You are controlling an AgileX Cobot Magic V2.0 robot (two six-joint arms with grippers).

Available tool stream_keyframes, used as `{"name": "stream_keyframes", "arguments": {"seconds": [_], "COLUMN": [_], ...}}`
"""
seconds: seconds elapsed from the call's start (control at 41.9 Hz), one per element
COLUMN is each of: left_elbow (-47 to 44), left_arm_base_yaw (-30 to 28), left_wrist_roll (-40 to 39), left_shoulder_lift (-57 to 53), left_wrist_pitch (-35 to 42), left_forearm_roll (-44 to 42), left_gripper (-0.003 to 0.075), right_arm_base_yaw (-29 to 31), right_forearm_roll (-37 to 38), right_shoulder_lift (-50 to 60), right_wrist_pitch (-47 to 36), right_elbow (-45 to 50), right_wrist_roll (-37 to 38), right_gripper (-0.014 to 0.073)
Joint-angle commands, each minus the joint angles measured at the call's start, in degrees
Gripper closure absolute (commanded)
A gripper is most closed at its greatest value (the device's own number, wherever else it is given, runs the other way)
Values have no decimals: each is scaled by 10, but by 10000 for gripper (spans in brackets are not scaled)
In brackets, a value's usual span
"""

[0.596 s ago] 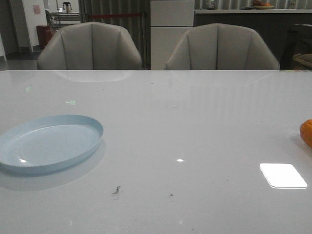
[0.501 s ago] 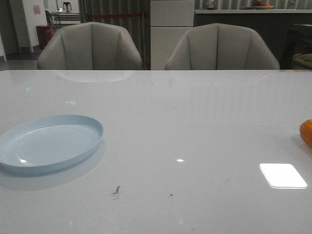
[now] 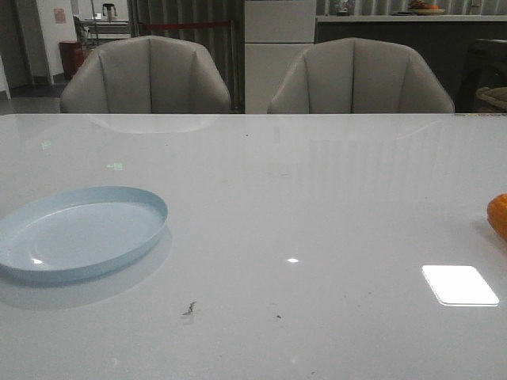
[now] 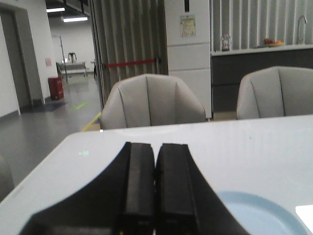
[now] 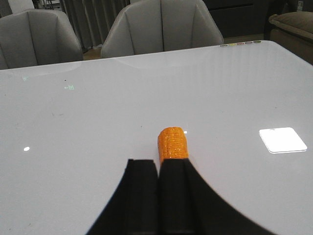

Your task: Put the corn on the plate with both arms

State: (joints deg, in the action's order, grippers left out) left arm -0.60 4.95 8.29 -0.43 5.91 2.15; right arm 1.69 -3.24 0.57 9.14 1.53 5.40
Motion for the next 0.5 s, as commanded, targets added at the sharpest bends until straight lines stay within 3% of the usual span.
{"name": "stream_keyframes", "arguments": {"seconds": [0.0,0.191,0.358,0.477], "left_elbow": [-21,-6,46,112], "left_arm_base_yaw": [0,0,0,0], "left_wrist_roll": [-8,-8,-8,-8], "left_shoulder_lift": [-10,-10,-10,-8], "left_wrist_pitch": [125,195,181,110], "left_forearm_roll": [17,74,62,-10], "left_gripper": [626,626,626,626], "right_arm_base_yaw": [1,1,1,1], "right_forearm_roll": [1,1,1,-2], "right_shoulder_lift": [14,14,14,14], "right_wrist_pitch": [-48,-68,-144,-205], "right_elbow": [-11,-11,-12,-27], "right_wrist_roll": [-1,-1,-1,2], "right_gripper": [536,536,536,536]}}
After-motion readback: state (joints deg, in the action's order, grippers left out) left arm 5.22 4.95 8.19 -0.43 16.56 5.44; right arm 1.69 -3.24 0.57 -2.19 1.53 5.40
